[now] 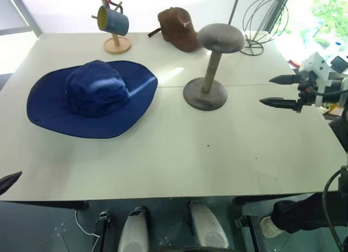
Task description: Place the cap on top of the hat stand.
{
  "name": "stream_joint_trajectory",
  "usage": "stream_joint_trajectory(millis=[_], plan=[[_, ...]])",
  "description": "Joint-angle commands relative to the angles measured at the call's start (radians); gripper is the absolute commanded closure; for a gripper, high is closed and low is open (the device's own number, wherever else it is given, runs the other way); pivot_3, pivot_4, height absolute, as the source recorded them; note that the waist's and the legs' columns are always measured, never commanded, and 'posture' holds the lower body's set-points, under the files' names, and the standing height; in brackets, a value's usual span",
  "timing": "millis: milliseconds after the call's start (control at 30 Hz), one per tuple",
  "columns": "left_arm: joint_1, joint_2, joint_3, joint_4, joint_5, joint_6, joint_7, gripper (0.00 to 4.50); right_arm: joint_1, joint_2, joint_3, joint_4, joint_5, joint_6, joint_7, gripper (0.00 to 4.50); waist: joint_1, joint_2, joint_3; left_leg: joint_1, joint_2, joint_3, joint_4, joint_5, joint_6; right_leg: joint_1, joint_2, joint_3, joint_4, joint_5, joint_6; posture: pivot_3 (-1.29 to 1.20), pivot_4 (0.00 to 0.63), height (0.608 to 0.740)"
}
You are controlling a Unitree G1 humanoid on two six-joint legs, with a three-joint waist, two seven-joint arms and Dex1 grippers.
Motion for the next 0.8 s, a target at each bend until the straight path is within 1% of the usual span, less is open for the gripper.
stream_joint_trajectory(millis=[33, 233, 400, 567, 600, 700, 800], plan=[[-0.004, 0.013, 0.028, -0.001, -0.003, -0.008, -0.006, 0.0, -0.013, -0.026, -0.035, -0.005, 0.006, -0.014, -0.001, 0.08, 0.0, 0.0, 0.0, 0.0, 0.0, 0.0, 0.0, 0.0, 0.0, 0.0, 0.0, 0.0, 0.0, 0.0, 0.0, 0.0, 0.15, 0.738], [-0.034, 0.028, 0.022, 0.005, -0.021, 0.022, -0.001, 0.0, -0.013, -0.029, -0.036, -0.003, 0.005, -0.015, -0.007, 0.08, 0.001, 0.0, 0.0, 0.0, 0.0, 0.0, 0.001, 0.0, 0.0, 0.0, 0.0, 0.0, 0.001, 0.0, 0.0, 0.0, 0.15, 0.738], [-0.062, 0.05, 0.006, 0.006, -0.027, 0.038, -0.007, 0.0, -0.022, -0.029, -0.035, -0.005, 0.013, 0.021, 0.007, 0.08, 0.001, 0.0, 0.0, 0.0, 0.0, 0.0, 0.001, 0.0, 0.0, 0.0, 0.0, 0.0, 0.001, 0.0, 0.0, 0.0, 0.15, 0.738], [-0.084, 0.097, -0.014, -0.08, -0.039, 0.038, -0.055, 0.0, -0.026, -0.022, -0.036, -0.054, 0.026, 0.024, 0.027, 0.08, 0.002, 0.0, 0.0, 0.0, 0.0, 0.0, 0.002, 0.0, 0.0, 0.001, 0.0, 0.0, 0.002, 0.0, 0.0, 0.0, 0.15, 0.738], [-0.088, 0.117, -0.019, -0.091, -0.027, 0.021, -0.072, 0.0, -0.024, -0.025, -0.034, -0.083, 0.034, 0.036, 0.045, 0.08, 0.002, 0.0, 0.0, 0.0, 0.0, 0.0, 0.002, 0.0, 0.0, 0.001, 0.0, 0.0, 0.002, 0.0, 0.0, 0.0, 0.15, 0.738], [-0.142, 0.222, -0.101, -0.063, 0.068, -0.086, -0.101, 0.0, -0.008, -0.037, -0.03, -0.205, 0.075, 0.098, 0.114, 0.08, 0.005, 0.002, 0.001, 0.0, 0.0, 0.0, 0.002, 0.0, 0.0, 0.001, 0.001, 0.0, 0.002, 0.0, 0.0, 0.0, 0.15, 0.738], [-0.291, 0.345, -0.249, -0.011, 0.082, -0.154, -0.098, 0.0, 0.025, -0.044, -0.032, -0.368, 0.134, 0.189, 0.158, 0.08, 0.009, 0.003, 0.001, 0.0, 0.0, -0.001, 0.003, 0.0, 0.0, 0.001, 0.001, 0.0, 0.003, 0.0, 0.0, 0.0, 0.15, 0.738]])
